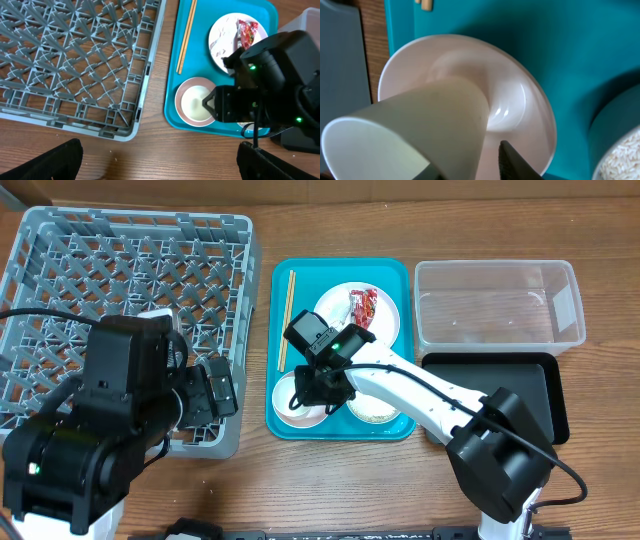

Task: Sort waste into correct bins and load items into the dishwasher
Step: 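Grasp the white paper cup from the small white bowl with right gripper, then hand the paper cup from the right gripper to the left gripper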

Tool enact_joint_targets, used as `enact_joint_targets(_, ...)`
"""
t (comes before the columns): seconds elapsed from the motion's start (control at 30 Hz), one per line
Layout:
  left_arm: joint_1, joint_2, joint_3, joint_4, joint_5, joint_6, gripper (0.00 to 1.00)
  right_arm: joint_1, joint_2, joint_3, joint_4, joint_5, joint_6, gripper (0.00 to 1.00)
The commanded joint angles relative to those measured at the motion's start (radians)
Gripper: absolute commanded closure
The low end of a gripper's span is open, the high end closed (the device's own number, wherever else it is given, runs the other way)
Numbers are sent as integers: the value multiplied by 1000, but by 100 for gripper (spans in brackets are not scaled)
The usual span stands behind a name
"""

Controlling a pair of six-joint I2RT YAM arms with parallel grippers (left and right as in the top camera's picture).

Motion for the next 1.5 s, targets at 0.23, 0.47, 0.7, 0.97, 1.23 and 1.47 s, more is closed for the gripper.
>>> enact_joint_targets(0.23,5,8,-8,0,-13,-6,0,-43,-84,21,-19,17,-3,96)
enact_joint_targets(0.47,5,8,-8,-2,-12,-6,0,-108,-196,22,-71,-27,-113,96)
enact_joint_targets(0.7,5,8,-8,89,314,156,0,-328,-460,22,-92,-316,-349,96)
enact_joint_targets(0.97,5,51,-8,347,894,261,0,-568,-607,21,-104,-724,-529,96)
enact_joint_targets(1.23,5,186,-8,378,1370,346,0,-552,-596,19,6,-952,-615,96)
enact_joint_targets(1.47,6,245,-8,373,1476,426,1,-552,-596,19,55,-1064,-626,96)
